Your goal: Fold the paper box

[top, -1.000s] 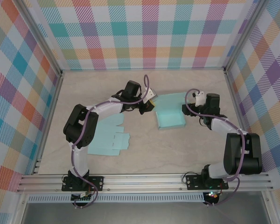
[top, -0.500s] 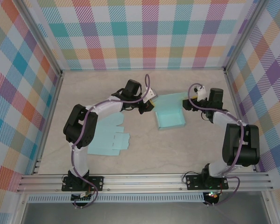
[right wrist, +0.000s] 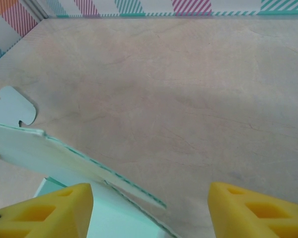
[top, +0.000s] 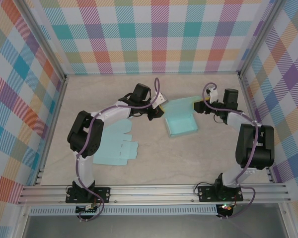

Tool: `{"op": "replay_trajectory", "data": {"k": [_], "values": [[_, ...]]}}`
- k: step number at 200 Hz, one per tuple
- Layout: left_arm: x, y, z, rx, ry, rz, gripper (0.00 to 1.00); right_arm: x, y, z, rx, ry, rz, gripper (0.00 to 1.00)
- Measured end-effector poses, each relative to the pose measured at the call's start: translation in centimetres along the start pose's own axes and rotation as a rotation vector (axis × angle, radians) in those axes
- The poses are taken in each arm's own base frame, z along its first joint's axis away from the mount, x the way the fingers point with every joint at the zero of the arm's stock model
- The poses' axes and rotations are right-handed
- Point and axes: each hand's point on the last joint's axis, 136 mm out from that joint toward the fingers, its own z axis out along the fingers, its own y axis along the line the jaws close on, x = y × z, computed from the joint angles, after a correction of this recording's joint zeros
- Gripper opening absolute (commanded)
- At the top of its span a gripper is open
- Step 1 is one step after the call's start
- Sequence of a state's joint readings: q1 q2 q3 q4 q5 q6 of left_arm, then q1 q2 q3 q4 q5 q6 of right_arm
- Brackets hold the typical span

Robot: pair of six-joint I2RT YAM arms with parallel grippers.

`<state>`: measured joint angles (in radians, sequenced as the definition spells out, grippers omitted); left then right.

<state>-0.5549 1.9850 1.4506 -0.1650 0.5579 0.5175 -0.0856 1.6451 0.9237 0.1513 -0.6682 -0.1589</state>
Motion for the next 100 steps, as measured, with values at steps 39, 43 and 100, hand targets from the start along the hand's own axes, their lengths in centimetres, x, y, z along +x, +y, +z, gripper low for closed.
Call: {"op": "replay_trajectory", "data": {"k": [39,43,100], "values": [[-0.12,-0.01,-0.09,0.001,0.003,0.002,0.1,-0.09,0.51,0.33,-0.053,0.02,0.024,0.61],[-0.08,-0.04,-0.1,0.003,0.006,0.0,0.1,-0.16,0.54,0.38,-0.059,0.022,0.027,0.6],[-0.93,0.29,-0.33,-0.008,0.0,0.005,0.1,-0.15,0.92,0.47,-0.089,0.033,0.054,0.5]]}}
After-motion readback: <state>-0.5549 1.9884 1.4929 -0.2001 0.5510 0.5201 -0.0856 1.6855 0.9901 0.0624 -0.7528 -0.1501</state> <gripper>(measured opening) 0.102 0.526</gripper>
